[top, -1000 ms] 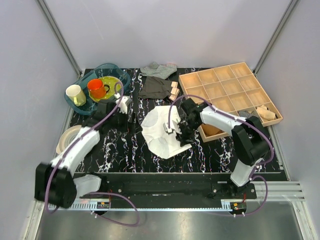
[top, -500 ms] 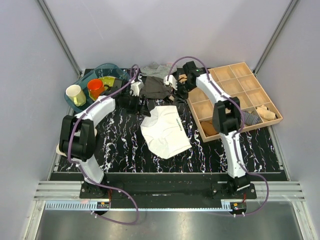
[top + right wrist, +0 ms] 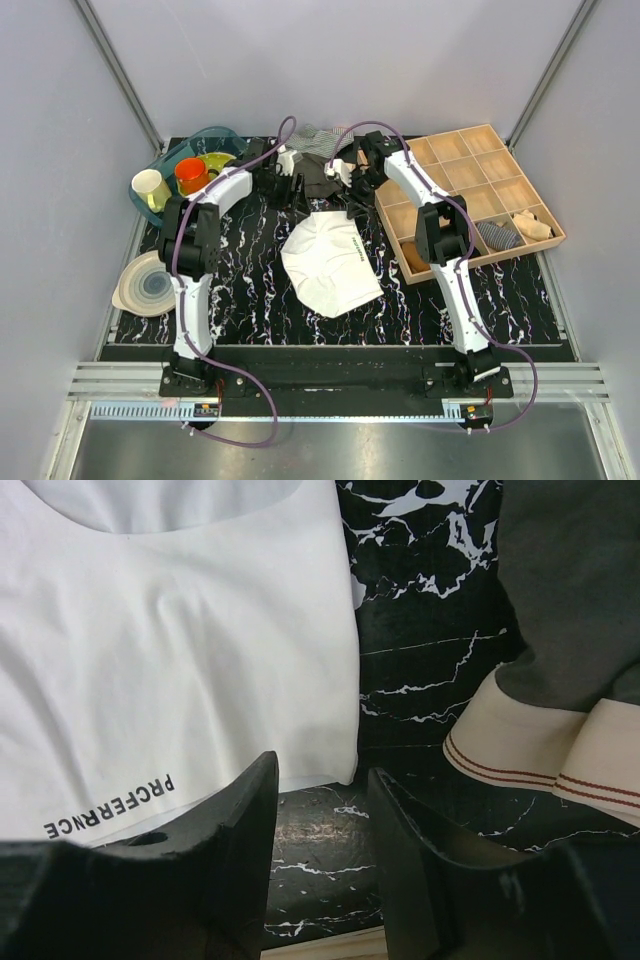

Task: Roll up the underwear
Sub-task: Fold the underwear at the center of the board.

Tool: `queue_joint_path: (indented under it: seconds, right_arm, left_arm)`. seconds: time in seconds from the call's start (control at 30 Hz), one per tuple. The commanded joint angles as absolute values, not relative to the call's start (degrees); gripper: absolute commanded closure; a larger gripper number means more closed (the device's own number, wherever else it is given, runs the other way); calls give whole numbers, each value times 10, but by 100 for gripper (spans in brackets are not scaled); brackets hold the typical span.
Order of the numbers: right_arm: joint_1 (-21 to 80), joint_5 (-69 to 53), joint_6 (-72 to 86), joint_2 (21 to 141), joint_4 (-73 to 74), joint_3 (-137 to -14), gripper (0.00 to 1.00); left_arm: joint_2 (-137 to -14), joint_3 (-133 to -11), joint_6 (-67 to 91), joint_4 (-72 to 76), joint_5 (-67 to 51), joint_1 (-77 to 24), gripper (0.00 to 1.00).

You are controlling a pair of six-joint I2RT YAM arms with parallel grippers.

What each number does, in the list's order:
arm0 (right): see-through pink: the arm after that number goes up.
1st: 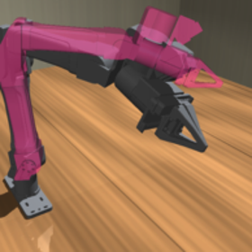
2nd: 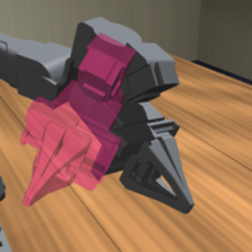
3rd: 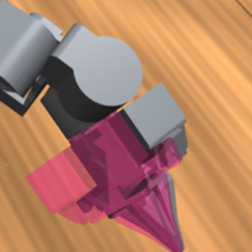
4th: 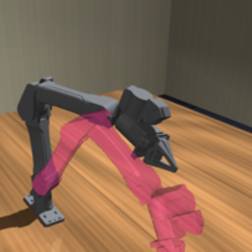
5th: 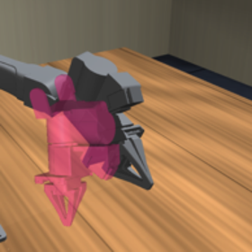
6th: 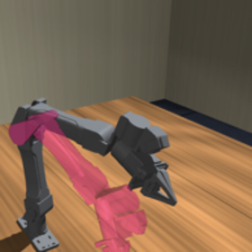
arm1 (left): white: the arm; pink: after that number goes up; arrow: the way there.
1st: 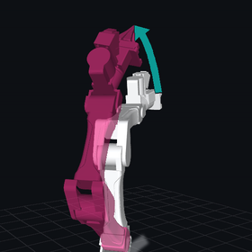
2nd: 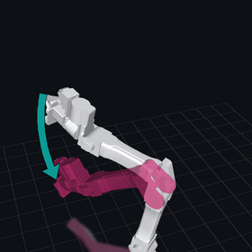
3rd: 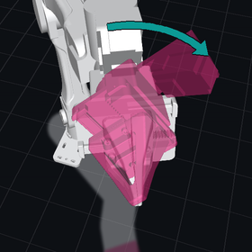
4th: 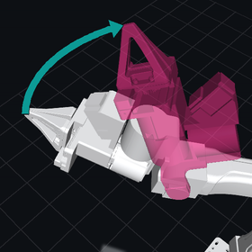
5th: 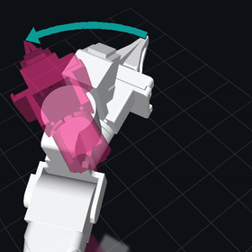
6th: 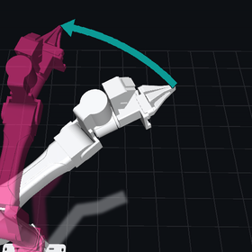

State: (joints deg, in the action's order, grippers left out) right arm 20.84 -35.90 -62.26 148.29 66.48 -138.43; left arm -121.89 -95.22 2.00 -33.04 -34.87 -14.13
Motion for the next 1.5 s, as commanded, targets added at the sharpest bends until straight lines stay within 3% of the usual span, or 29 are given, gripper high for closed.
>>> queue_joint_path:
  seconds: [0.0,0.53,1.07,1.47]
  right_arm:
    - [212,-366,-610,1493,674,-1404,53]
    - [213,-373,-599,1506,665,-1413,60]
    - [212,-374,-587,1506,658,-1426,68]
    - [208,-382,-577,1508,650,-1434,69]
  left_arm:
    - [-1262,-1026,26,-317,-375,-141,35]
    - [-1376,-1134,23,-352,-372,-164,45]
    - [-1389,-1138,-33,-409,-293,-171,53]
    - [-1396,-1143,-52,-432,-290,-179,69]
